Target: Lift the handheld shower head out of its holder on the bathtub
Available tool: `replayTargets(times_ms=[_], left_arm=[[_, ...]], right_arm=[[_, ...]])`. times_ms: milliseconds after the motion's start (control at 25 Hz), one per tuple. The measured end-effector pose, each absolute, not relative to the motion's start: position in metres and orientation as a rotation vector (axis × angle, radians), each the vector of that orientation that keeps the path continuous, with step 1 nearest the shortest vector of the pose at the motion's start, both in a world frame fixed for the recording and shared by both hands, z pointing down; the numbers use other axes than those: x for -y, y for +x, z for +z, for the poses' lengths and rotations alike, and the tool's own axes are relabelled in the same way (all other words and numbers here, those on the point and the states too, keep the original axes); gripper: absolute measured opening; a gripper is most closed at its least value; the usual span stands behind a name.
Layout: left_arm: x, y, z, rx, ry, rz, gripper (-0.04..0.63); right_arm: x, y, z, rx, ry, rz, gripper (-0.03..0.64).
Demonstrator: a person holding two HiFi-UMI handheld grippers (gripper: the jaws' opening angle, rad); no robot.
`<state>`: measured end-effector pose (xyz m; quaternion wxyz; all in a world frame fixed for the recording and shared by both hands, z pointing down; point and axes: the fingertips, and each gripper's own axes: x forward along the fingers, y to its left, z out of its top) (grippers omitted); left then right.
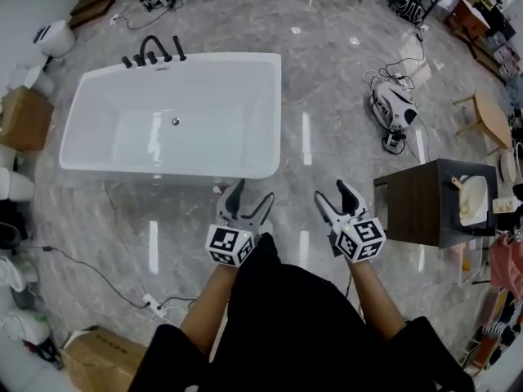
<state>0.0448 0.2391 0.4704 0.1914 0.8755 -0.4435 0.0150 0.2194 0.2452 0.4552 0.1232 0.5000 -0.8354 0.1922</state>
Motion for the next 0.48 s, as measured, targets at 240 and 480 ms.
replayTargets(times_ms=[240,480], left_arm=[[-0.181,0.024,0.476,1.226,2.460,0.012,0.310],[-0.141,-0.002,0.475,1.231,2.475,0.013,0.310]], right_arm=[[-0.183,0.199,0.458,2.413,1.439,0.538,0.252],[-0.142,0.155,0.462,2.447,1.422,0.581,0.252]])
